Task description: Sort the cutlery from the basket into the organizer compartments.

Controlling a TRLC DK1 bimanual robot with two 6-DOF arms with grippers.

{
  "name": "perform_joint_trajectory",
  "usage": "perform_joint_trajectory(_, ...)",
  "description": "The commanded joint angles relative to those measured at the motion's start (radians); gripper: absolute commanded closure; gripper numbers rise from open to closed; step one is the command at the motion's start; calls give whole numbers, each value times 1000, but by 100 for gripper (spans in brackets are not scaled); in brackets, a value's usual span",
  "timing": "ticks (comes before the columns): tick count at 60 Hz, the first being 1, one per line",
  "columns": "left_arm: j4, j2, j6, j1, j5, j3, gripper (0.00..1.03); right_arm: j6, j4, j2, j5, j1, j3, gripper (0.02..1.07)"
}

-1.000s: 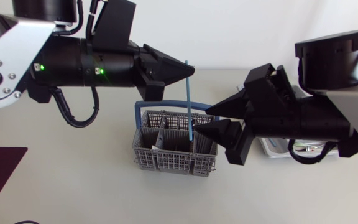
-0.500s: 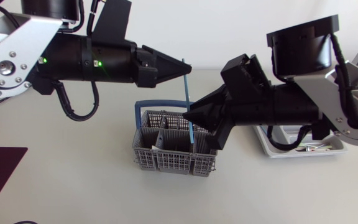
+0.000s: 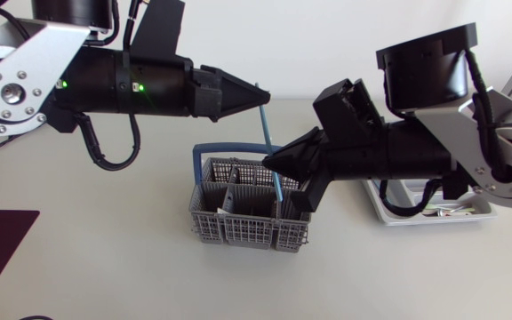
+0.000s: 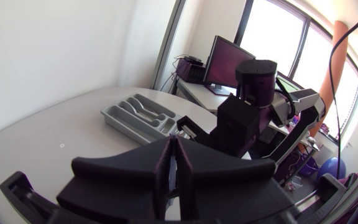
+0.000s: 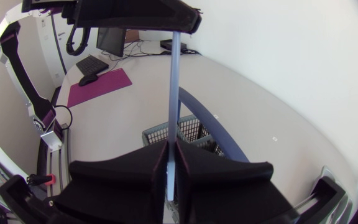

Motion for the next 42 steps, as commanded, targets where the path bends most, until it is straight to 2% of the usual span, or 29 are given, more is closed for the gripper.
perform_joint_trajectory(1, 23, 18, -46, 21, 0, 55, 72, -3, -20, 0, -24, 15, 14, 102)
perform_joint_trajectory(3, 23, 19, -49, 26, 0, 58, 65, -3, -26, -3, -24, 15, 13, 102)
perform_joint_trajectory(7, 21, 23, -53, 38, -1, 71, 40, -3, -34, -13, -29, 15, 7, 102)
perform_joint_trajectory(9, 21, 26, -63, 44, -1, 80, 31, -3, -40, -16, -29, 15, 4, 102)
perform_joint_trajectory(13, 21, 27, -73, 64, -6, 91, 17, -5, -54, -28, -29, 15, -2, 102)
perform_joint_trajectory(18, 21, 29, -93, 95, -18, 112, 6, -8, -76, -49, -29, 13, -12, 102)
perform_joint_trajectory(33, 21, 21, -152, 218, -83, 164, 5, -53, -166, -145, -26, -68, -58, 102)
perform_joint_trajectory(37, 21, 13, -142, 244, -99, 164, 5, -66, -191, -175, -26, -119, -75, 102)
perform_joint_trajectory(42, -5, 4, -78, 233, -139, 150, 5, -91, -223, -203, -37, -201, -82, 102)
